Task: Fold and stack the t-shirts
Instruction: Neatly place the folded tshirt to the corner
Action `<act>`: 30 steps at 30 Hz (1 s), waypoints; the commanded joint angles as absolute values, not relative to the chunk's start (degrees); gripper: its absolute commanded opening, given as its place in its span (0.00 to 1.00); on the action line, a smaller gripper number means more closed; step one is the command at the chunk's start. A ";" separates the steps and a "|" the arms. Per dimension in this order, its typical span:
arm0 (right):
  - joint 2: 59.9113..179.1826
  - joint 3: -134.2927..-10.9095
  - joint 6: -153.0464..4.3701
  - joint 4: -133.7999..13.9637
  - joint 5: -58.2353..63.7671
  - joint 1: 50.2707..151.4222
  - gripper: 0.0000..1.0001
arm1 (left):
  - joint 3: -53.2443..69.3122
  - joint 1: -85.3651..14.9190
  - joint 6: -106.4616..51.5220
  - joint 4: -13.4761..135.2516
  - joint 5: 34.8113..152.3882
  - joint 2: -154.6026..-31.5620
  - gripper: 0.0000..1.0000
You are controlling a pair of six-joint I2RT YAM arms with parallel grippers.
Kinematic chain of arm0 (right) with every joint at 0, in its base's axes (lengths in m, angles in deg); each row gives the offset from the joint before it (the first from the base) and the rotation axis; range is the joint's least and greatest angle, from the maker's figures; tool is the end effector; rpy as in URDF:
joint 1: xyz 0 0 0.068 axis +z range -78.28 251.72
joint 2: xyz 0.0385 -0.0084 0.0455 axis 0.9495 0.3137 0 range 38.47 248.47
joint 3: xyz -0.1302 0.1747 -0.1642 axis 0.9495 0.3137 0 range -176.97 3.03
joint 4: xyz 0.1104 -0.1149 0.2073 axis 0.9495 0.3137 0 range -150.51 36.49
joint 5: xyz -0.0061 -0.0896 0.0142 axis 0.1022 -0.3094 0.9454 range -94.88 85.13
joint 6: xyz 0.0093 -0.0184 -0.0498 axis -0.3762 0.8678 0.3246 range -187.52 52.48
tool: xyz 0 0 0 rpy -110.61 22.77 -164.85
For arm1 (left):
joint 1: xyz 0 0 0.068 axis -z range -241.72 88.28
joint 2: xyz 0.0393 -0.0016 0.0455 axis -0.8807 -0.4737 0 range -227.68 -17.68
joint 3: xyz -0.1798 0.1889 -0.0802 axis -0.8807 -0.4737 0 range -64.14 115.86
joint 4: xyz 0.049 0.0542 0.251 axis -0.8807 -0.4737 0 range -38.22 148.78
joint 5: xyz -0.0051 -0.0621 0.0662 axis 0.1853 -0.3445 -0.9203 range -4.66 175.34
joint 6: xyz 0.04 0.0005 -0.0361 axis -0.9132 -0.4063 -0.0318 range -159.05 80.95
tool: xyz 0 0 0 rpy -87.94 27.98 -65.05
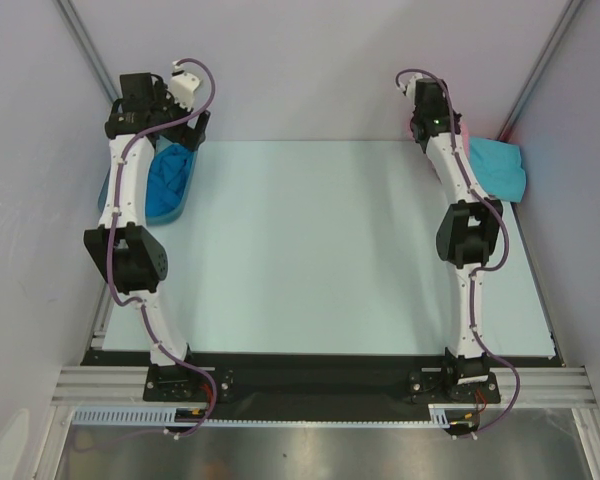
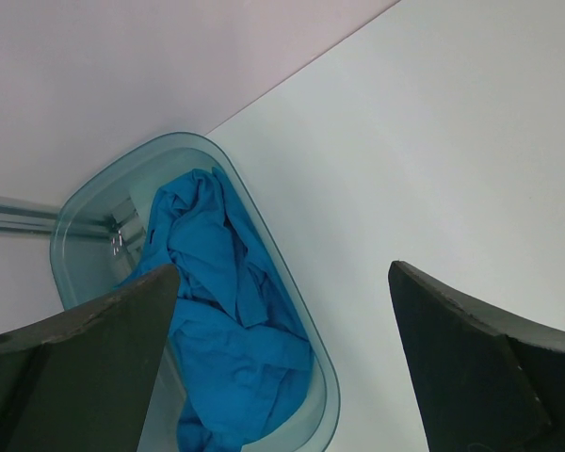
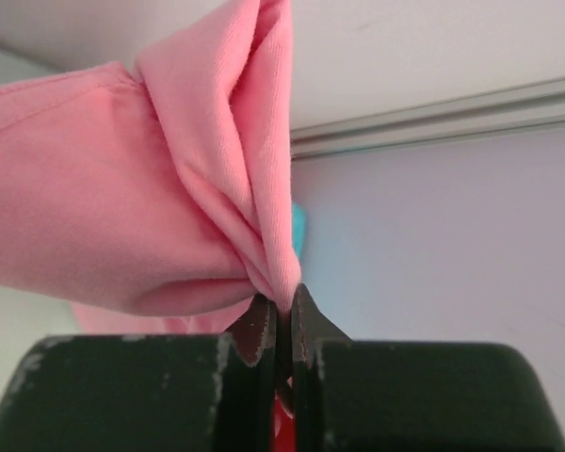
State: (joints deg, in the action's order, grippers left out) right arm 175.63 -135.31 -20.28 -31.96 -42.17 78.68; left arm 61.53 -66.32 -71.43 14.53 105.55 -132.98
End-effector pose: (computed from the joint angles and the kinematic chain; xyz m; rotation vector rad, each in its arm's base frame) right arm 0.5469 0.0450 0.3110 -0.5671 2.0447 -1.0940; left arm 0.4517 0.0239 0.3954 0.7019 2.0021 0.0000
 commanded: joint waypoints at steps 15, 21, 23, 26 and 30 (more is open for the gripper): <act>174.70 -140.49 0.50 -67.88 -55.49 72.16 0.00 | 62.43 -65.85 -70.60 15.19 107.75 -131.76 1.00; 174.78 -138.47 8.32 -73.96 -59.63 68.21 0.00 | 63.39 -65.85 -71.22 15.19 107.66 -132.02 1.00; 174.70 -137.60 8.33 -73.17 -60.42 66.71 0.00 | 63.39 -65.85 -71.83 15.10 107.66 -131.85 1.00; 174.34 -137.15 4.92 -68.52 -61.03 64.69 0.00 | 63.13 -65.94 -72.62 14.84 107.31 -131.50 1.00; 174.52 -136.80 2.53 -63.69 -60.77 63.02 0.00 | 62.52 -65.85 -73.33 14.75 107.31 -130.97 1.00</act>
